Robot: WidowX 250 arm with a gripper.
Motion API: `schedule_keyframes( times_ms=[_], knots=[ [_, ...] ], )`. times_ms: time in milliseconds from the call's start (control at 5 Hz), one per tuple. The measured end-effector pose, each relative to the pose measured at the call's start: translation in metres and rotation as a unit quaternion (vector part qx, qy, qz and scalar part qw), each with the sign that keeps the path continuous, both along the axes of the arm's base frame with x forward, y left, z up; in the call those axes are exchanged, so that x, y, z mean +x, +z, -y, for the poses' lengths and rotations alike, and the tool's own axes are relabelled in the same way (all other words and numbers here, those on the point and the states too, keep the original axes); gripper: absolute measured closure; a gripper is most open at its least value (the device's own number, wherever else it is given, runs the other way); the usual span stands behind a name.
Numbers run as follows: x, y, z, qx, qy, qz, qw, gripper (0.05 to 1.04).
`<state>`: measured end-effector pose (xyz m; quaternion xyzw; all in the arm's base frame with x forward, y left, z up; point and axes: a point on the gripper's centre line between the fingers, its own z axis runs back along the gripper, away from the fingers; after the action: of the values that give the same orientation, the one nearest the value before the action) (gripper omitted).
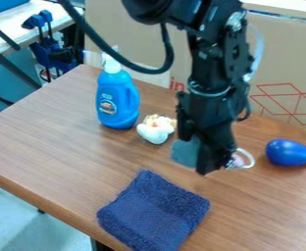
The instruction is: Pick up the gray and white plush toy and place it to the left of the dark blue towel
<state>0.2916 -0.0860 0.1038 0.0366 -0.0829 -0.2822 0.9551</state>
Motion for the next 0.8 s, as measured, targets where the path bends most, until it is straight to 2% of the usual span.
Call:
schedule_keyframes(
  times_ms=[200, 400, 600, 800],
  knots=[
    [-0.008, -0.008, -0.022, 0.019, 0.021, -0.020, 0.9994, 0.421],
    [-0.047, 0.005, -0.064, 0.020, 0.085, -0.019, 0.9960, 0.421],
    [-0.064, 0.006, -0.098, -0.014, 0.125, -0.005, 0.9921, 0.421],
    [-0.062, 0.008, -0.128, -0.038, 0.158, 0.015, 0.9866, 0.421]
  ],
)
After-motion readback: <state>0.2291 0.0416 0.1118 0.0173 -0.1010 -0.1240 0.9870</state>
